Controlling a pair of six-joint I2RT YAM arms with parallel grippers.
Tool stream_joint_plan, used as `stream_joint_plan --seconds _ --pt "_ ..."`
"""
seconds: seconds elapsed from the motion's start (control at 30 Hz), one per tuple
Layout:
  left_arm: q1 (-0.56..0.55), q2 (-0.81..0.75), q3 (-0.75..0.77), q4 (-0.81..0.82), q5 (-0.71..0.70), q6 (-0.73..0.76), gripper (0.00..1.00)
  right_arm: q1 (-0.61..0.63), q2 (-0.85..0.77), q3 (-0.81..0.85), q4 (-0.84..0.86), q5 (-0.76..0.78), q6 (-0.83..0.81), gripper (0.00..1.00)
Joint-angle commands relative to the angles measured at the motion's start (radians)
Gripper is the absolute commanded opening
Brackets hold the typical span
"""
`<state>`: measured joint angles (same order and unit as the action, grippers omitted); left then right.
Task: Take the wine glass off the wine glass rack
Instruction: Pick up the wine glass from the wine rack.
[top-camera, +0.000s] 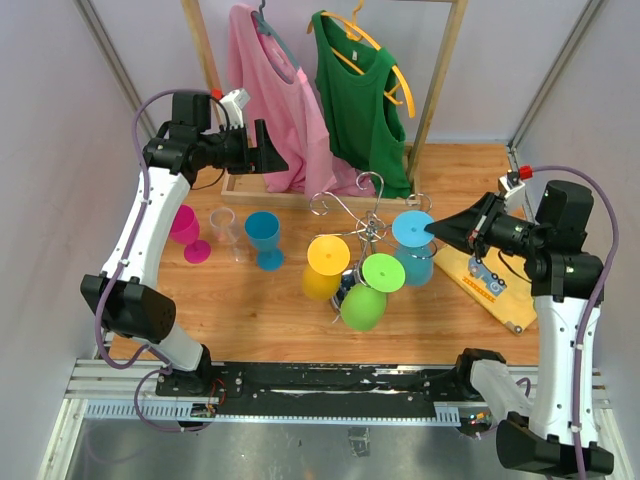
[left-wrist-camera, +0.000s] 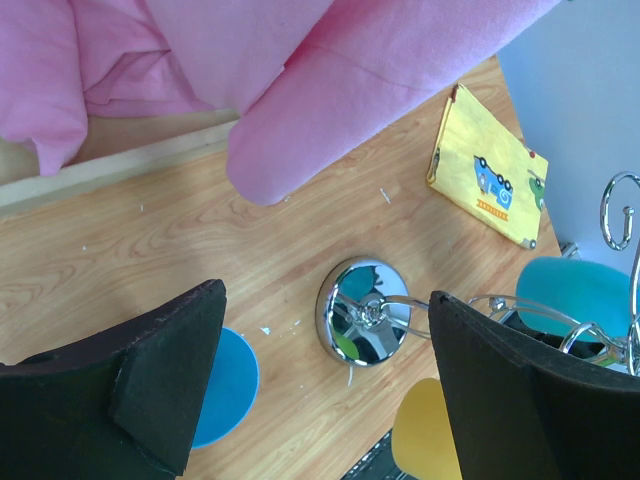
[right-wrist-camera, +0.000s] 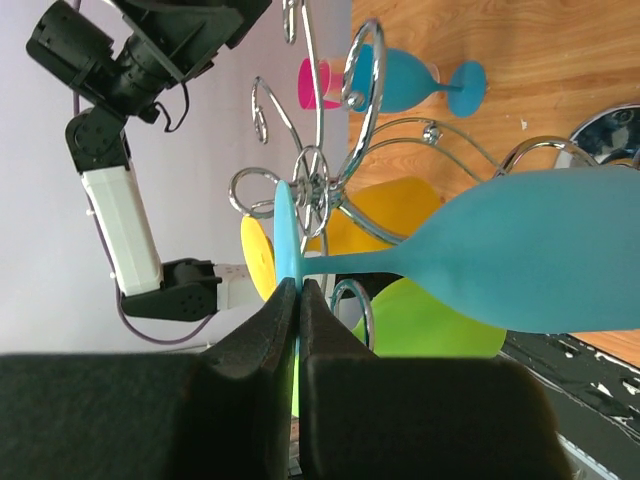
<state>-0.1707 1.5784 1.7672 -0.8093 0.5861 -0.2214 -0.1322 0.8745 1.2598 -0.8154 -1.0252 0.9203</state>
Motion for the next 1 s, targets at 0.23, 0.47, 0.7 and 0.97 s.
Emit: stream_joint_plan --seconds 0.23,0.47,0.7,0.97 --pt "0.004 0.017 0.041 0.02 0.024 0.002 0.87 0.026 0.006 0.042 0.035 0.075 0.023 0.01" --pt "0.004 0.022 0.04 0.021 0.027 0.002 0.87 0.026 -0.007 0.076 -0.013 0.151 0.026 0.01" --pt "0.004 0.025 0.043 0.021 0.029 0.006 0.87 0.025 -0.018 0.108 -0.092 0.268 0.014 0.01" --pt "0.004 0.023 0.055 0.021 0.027 0.004 0.87 0.025 -0.019 0.171 -0.172 0.47 0.004 0.01"
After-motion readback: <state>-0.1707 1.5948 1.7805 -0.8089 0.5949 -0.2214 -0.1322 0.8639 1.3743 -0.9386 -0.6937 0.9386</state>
